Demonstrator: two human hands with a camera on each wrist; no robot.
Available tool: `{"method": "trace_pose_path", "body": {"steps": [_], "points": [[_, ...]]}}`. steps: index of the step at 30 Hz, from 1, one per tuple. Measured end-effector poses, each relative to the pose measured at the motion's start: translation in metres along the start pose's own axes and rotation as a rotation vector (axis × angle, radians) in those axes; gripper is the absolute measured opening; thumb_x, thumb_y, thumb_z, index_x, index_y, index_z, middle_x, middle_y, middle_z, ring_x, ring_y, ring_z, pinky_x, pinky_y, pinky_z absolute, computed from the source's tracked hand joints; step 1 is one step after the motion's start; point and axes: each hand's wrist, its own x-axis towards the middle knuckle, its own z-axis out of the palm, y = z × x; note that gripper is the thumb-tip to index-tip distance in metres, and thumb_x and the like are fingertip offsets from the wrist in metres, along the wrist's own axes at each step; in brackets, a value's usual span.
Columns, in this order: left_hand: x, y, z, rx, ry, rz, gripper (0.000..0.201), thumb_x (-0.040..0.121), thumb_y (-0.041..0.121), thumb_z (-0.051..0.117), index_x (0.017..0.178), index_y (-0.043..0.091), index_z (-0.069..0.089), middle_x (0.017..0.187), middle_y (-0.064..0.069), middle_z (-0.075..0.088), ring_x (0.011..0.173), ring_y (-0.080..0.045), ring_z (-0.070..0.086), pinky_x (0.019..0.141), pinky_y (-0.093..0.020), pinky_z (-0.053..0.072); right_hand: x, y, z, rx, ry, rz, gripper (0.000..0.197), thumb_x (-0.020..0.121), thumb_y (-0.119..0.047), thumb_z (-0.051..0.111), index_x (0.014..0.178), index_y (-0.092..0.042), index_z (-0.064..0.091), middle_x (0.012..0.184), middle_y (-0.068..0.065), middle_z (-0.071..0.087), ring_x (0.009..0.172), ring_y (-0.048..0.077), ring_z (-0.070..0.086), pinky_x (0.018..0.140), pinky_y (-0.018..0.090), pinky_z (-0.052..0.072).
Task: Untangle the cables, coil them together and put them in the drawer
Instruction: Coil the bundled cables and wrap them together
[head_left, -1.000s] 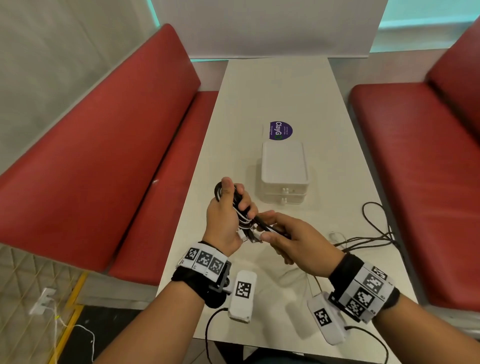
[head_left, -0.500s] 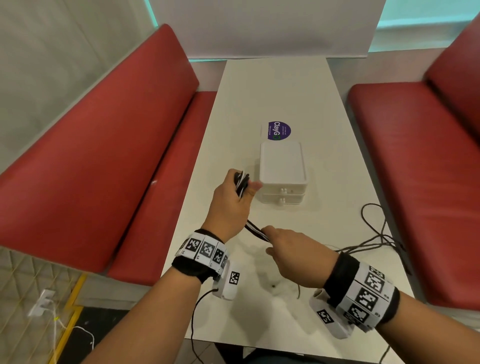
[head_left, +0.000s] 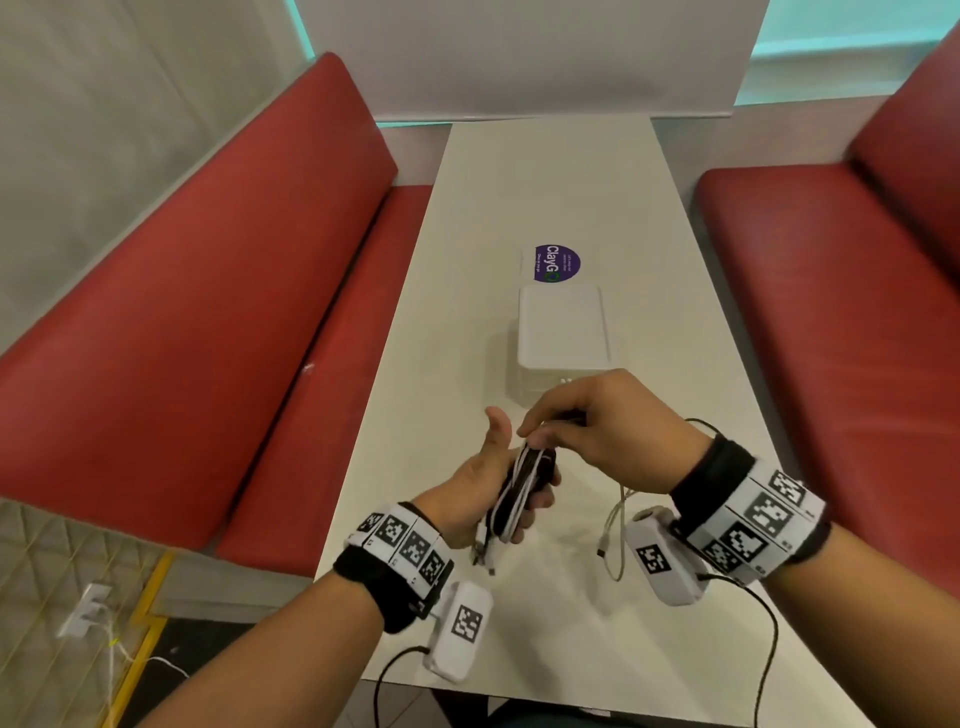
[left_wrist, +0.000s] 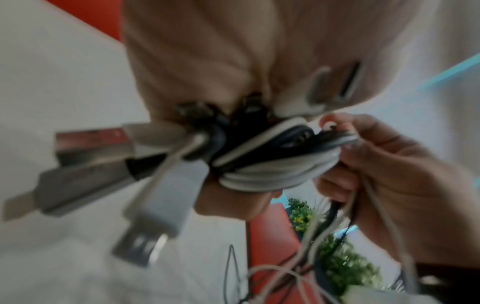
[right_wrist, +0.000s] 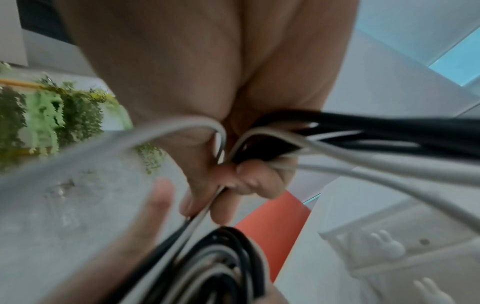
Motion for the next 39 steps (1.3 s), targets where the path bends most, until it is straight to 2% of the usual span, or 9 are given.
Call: {"method": "trace_pose_path", "body": {"steps": [3,6,11,14,18,23,26,32,39], "points": [[-0.002,-0.001,0.003,-0.041,-0.137,0.006,0.062,0.067,0.054,0.083,0.102,0.010,0.055,0.079,-0.005,0.047,0.056,-0.012,0.041,0.050,-0.022,0.038,0.003,0.011,0.006,0.030,0.051,0.009,0.011,0.088,-0.024,0.076,0.091,-0.033,0.081,0.081,-0.018,0.072,0.083,0.002,0.067,0.076,0.020,0.051],[-0.007,0.002,0.002,-0.047,-0.122,-0.039,0.019,0.082,0.017,0.071,0.095,0.011,0.059,0.076,-0.006,0.055,0.055,-0.011,0.044,0.052,-0.021,0.040,0.003,0.019,0.010,-0.012,0.037,0.042,0.009,0.090,-0.039,0.072,0.095,-0.043,0.079,0.086,-0.026,0.071,0.088,0.001,0.066,0.081,0.031,0.053],[-0.010,-0.002,-0.005,-0.132,-0.143,0.016,0.009,0.093,0.009,0.061,0.101,0.006,0.062,0.089,-0.015,0.071,0.092,-0.033,0.072,0.082,-0.038,0.055,-0.003,0.023,0.015,0.231,-0.054,0.129,0.017,0.089,-0.035,0.075,0.098,-0.022,0.069,0.082,-0.002,0.073,0.061,0.005,0.060,0.058,0.029,0.051],[-0.016,0.000,-0.008,-0.195,-0.261,-0.106,0.005,0.097,0.015,0.058,0.100,0.010,0.059,0.078,-0.008,0.057,0.060,-0.020,0.061,0.057,-0.029,0.052,-0.008,0.027,0.012,0.216,-0.157,0.163,0.037,0.082,-0.039,0.082,0.084,-0.009,0.062,0.061,-0.001,0.056,0.048,0.013,0.043,0.045,0.030,0.040],[-0.028,0.002,-0.030,-0.085,-0.355,-0.229,0.012,0.100,0.025,0.056,0.103,0.013,0.058,0.074,-0.003,0.043,0.052,-0.009,0.044,0.047,-0.019,0.040,-0.018,0.041,0.003,0.018,-0.330,0.235,0.048,0.071,-0.055,0.086,0.072,-0.012,0.064,0.053,-0.001,0.050,0.050,0.011,0.043,0.054,0.028,0.036],[-0.041,0.009,-0.070,0.107,-0.170,-0.253,0.018,0.102,0.028,0.057,0.096,0.011,0.058,0.071,-0.004,0.043,0.049,-0.011,0.040,0.046,-0.021,0.037,-0.029,0.064,0.007,-0.077,-0.237,0.307,0.051,0.086,-0.061,0.068,0.070,-0.014,0.058,0.052,-0.002,0.044,0.049,0.013,0.039,0.053,0.031,0.036],[-0.043,0.014,-0.091,0.185,-0.030,-0.256,0.023,0.104,0.031,0.055,0.095,0.010,0.058,0.069,-0.004,0.045,0.049,-0.014,0.040,0.046,-0.022,0.037,-0.033,0.070,0.005,-0.106,-0.229,0.311,0.041,0.091,-0.059,0.063,0.074,-0.021,0.060,0.057,0.006,0.062,0.047,0.011,0.054,0.057,0.030,0.048],[-0.049,0.019,-0.110,0.522,0.293,-0.198,0.026,0.104,0.029,0.053,0.090,0.008,0.059,0.063,-0.003,0.050,0.047,-0.016,0.042,0.046,-0.026,0.036,-0.040,0.086,-0.019,-0.326,-0.163,0.334,0.028,0.074,-0.041,0.069,0.064,-0.018,0.056,0.052,-0.001,0.051,0.048,0.012,0.044,0.054,0.034,0.040],[-0.053,0.016,-0.113,0.865,0.270,-0.364,0.015,0.095,0.023,0.050,0.086,0.016,0.059,0.069,-0.003,0.054,0.054,-0.020,0.041,0.044,-0.024,0.033,-0.043,0.096,-0.054,-0.535,-0.073,0.428,0.045,0.074,-0.057,0.076,0.061,-0.019,0.055,0.053,-0.005,0.053,0.050,0.012,0.049,0.050,0.027,0.039]]}}
